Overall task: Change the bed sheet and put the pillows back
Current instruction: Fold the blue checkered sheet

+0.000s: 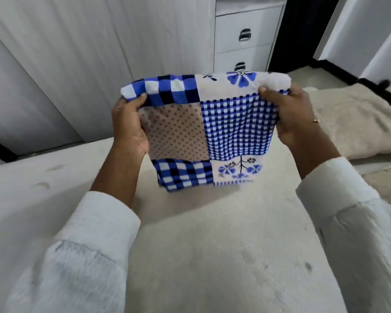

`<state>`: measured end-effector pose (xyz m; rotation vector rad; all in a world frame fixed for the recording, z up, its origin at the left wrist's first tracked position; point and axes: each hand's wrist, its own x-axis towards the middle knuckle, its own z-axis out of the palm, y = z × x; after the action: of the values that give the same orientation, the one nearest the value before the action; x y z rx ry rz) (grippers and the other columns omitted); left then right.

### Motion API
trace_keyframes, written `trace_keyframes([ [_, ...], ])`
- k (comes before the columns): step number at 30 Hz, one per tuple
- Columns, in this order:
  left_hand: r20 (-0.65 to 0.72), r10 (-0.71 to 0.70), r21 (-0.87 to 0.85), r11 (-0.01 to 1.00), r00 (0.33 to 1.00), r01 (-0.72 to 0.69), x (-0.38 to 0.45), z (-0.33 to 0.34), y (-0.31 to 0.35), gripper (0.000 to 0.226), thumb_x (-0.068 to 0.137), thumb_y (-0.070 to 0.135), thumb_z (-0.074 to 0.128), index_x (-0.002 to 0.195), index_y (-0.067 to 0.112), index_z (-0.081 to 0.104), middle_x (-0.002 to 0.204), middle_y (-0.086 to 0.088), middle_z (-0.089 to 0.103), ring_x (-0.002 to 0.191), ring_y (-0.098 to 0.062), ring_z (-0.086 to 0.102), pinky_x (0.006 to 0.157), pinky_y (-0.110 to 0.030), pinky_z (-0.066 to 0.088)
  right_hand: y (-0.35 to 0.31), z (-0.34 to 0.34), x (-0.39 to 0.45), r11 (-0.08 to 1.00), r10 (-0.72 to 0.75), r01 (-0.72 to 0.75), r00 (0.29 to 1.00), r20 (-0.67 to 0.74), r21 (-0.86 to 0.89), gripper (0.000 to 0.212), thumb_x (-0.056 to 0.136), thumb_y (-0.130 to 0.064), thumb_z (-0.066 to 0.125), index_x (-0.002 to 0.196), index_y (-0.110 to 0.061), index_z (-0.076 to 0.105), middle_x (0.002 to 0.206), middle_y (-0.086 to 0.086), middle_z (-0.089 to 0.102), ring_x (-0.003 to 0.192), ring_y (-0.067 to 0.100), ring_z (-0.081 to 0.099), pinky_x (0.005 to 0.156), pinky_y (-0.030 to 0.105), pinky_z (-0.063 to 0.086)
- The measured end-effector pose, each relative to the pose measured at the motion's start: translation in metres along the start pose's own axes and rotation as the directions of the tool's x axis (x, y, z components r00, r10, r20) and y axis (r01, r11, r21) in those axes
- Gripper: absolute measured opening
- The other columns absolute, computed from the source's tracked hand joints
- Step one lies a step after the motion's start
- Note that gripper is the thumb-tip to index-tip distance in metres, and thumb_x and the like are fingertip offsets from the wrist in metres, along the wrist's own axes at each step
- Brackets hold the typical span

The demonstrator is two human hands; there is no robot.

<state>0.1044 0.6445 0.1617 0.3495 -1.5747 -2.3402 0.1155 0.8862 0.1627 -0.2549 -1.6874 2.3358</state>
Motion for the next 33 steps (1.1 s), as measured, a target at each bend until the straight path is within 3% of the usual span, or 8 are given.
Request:
trace_keyframes([
  [5, -0.017, 0.097, 0.070, 0.993, 0.995, -0.096, -0.044, -0.047, -0.026, 0.025, 0.072, 0.006, 0.055, 0.062, 0.022, 0.072, 0.064, 0.012, 0.066, 0.065, -0.005, 0.058, 0.063, -0.019, 0.046, 0.022, -0.033, -0.056, 0.995, 0.001, -0.006, 0.999, -0.053, -0.099, 0.024, 0.079, 0.009, 0.053, 0.091, -0.010, 0.063, 0.080, 0.000, 0.069, 0.069, 0.008, 0.064, 0.060, 0.021, 0.051],
  [9, -0.157, -0.146, 0.328, 0.925, 0.977, 0.191, -0.115, -0.116, -0.119, 0.021, 0.072, 0.003, 0.057, 0.057, 0.017, 0.062, 0.052, 0.010, 0.058, 0.071, -0.019, 0.050, 0.058, -0.024, 0.042, 0.123, -0.089, -0.131, 0.958, 0.158, -0.210, 0.956, -0.247, -0.198, 0.027, 0.077, 0.012, 0.053, 0.078, -0.011, 0.067, 0.073, 0.001, 0.069, 0.070, 0.014, 0.060, 0.061, 0.020, 0.051],
  [11, -0.169, -0.264, 0.460, 0.831, 0.950, 0.313, -0.161, -0.154, -0.161, 0.012, 0.066, 0.012, 0.057, 0.076, 0.014, 0.063, 0.073, 0.000, 0.065, 0.082, -0.023, 0.055, 0.065, -0.026, 0.043, 0.177, -0.117, -0.175, 0.889, 0.247, -0.357, 0.901, -0.357, -0.287, 0.028, 0.084, 0.009, 0.052, 0.077, -0.015, 0.066, 0.080, 0.012, 0.067, 0.074, 0.021, 0.057, 0.058, 0.018, 0.049],
  [16, -0.151, -0.350, 0.688, 0.634, 0.925, 0.352, -0.210, -0.202, -0.200, 0.070, 0.083, -0.003, 0.055, 0.144, 0.014, 0.026, 0.091, 0.005, 0.059, 0.082, -0.006, 0.056, 0.063, -0.014, 0.038, 0.239, -0.165, -0.234, 0.711, 0.468, -0.638, 0.743, -0.478, -0.296, 0.032, 0.079, 0.013, 0.054, 0.103, -0.008, 0.059, 0.091, 0.015, 0.064, 0.084, 0.029, 0.058, 0.074, 0.035, 0.044],
  [20, -0.016, -0.196, 0.878, 0.467, 0.980, 0.108, -0.194, -0.226, -0.209, 0.070, 0.078, -0.014, 0.057, 0.139, 0.016, 0.037, 0.105, -0.010, 0.062, 0.101, -0.030, 0.057, 0.080, -0.038, 0.051, 0.233, -0.175, -0.224, 0.682, 0.276, -0.505, 0.847, -0.454, -0.529, 0.047, 0.074, 0.019, 0.044, 0.099, -0.017, 0.062, 0.100, 0.018, 0.067, 0.087, 0.028, 0.060, 0.076, 0.031, 0.045],
  [23, 0.238, -0.051, 0.969, 0.078, 0.970, -0.233, -0.167, -0.234, -0.208, 0.076, 0.060, -0.020, 0.069, 0.130, 0.001, 0.047, 0.119, -0.025, 0.057, 0.113, -0.044, 0.050, 0.087, -0.051, 0.049, 0.231, -0.182, -0.205, 0.376, -0.017, -0.187, 0.978, -0.208, -0.907, 0.059, 0.070, 0.018, 0.052, 0.123, -0.007, 0.057, 0.105, 0.023, 0.063, 0.094, 0.037, 0.061, 0.077, 0.038, 0.048],
  [27, 0.671, -0.099, 0.688, -0.288, 0.735, -0.666, -0.115, -0.233, -0.213, 0.107, 0.055, 0.002, 0.084, 0.143, 0.007, 0.025, 0.144, -0.026, 0.033, 0.135, -0.045, 0.025, 0.099, -0.060, 0.034, 0.242, -0.200, -0.170, -0.154, -0.078, 0.351, 0.928, 0.365, -0.924, 0.076, 0.069, -0.015, 0.076, 0.136, -0.014, 0.039, 0.130, 0.026, 0.051, 0.104, 0.043, 0.060, 0.072, 0.051, 0.051],
  [33, 0.946, -0.188, 0.181, -0.364, 0.262, -0.914, -0.066, -0.213, -0.234, 0.058, 0.085, 0.016, 0.053, 0.138, 0.010, 0.029, 0.157, -0.012, -0.007, 0.144, -0.031, -0.006, 0.113, -0.054, 0.008, 0.248, -0.197, -0.114, -0.276, -0.069, 0.623, 0.747, 0.661, -0.732, 0.050, 0.085, -0.015, 0.034, 0.135, -0.013, 0.034, 0.139, 0.024, 0.042, 0.119, 0.043, 0.051, 0.087, 0.057, 0.046],
])
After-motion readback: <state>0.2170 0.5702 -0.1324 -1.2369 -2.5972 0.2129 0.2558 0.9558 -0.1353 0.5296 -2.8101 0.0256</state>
